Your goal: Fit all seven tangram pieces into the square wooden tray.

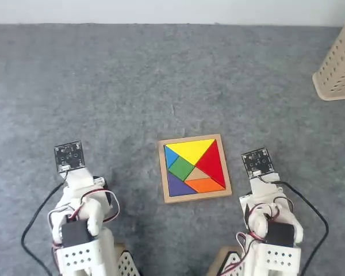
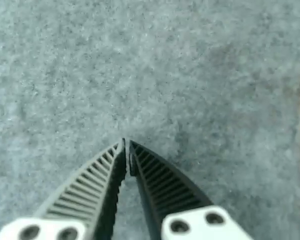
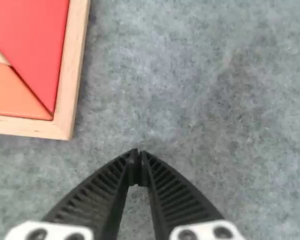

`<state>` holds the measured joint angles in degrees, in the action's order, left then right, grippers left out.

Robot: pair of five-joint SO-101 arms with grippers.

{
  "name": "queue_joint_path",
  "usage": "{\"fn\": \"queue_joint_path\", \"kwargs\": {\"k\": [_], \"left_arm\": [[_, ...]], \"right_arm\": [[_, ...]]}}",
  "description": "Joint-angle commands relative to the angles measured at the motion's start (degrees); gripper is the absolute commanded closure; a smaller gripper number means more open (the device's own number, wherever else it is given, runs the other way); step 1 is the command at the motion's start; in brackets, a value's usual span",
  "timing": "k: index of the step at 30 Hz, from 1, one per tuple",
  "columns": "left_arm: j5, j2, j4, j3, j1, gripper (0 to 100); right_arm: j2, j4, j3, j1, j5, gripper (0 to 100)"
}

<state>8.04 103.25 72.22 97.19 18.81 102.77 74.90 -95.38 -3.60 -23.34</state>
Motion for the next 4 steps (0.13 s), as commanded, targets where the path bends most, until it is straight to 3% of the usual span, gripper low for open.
{"fn": "queue_joint_path", "kwargs": {"k": [1, 4], "left_arm": [[0.8, 1.0, 0.3, -0.7, 0.2, 99], [0.8, 1.0, 0.3, -0.7, 0.2, 99]], "right_arm": [[1.2, 0.5, -1.1, 0.1, -0.6, 99.1], [1.2, 0.5, -1.1, 0.1, -0.6, 99.1]]}}
